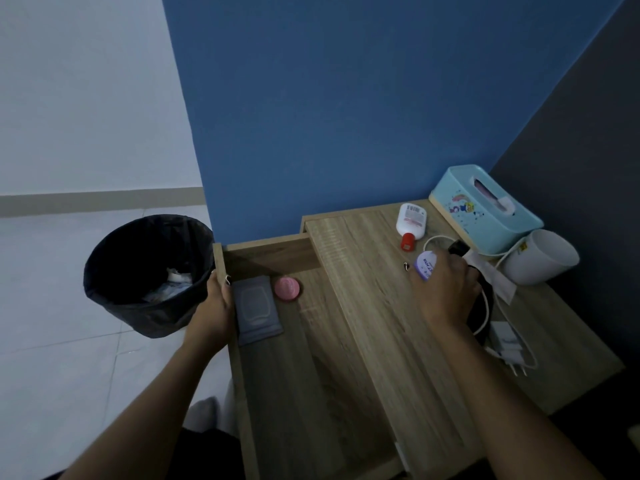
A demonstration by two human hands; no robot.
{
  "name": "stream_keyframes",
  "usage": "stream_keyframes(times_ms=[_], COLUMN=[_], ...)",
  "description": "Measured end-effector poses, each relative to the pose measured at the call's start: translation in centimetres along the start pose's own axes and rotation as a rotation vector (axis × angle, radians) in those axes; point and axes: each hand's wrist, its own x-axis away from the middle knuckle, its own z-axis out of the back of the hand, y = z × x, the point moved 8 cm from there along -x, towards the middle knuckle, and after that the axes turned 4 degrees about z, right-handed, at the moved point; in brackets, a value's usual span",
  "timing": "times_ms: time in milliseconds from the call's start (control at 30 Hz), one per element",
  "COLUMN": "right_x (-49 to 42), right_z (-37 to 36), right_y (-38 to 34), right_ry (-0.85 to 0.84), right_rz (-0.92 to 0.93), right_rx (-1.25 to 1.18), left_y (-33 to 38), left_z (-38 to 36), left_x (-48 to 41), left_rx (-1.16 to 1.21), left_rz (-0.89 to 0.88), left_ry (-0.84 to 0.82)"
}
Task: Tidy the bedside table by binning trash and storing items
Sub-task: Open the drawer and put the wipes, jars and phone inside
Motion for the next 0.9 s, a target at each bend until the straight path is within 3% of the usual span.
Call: stream_keyframes(times_ms=[167, 267, 367, 500, 633, 800, 900], right_x=[1.2, 3.2, 5.9, 9.3, 11.3, 12.4, 12.2], right_z=[1.6, 1.7, -0.3, -5.3, -8.9, -13.7, -15.7], right_y=[-5.8, -11.3, -15.8, -18.2, -18.2, -16.5, -16.0], right_ry=[0.089, 0.035, -0.104, -0.286, -0.329, -0.497, -0.494], right_rz=[0.188, 0.398, 0.505, 0.532, 0.588, 0.469, 0.455], right_rx=[-0.318, -0.564, -0.663, -0.595, -0.384, -0.361, -0.335], left_y=[0.3, 0.3, 0.1, -0.1, 0.0, 0.2, 0.0], left_z=[0.2, 0.1, 0.1, -0.1, -0.1, -0.3, -0.3], left_x=[0.1, 0.2, 0.1, -0.3, -0.3, -0.2, -0.6], left_rx=[0.000, -0.001, 0.004, 0.002, 0.009, 0.000, -0.003], left_rz=[0.009, 0.018, 0.009, 0.027, 0.027, 0.021, 0.017], left_ry=[0.008, -0.002, -0.004, 0.002, 0.010, 0.022, 0.026])
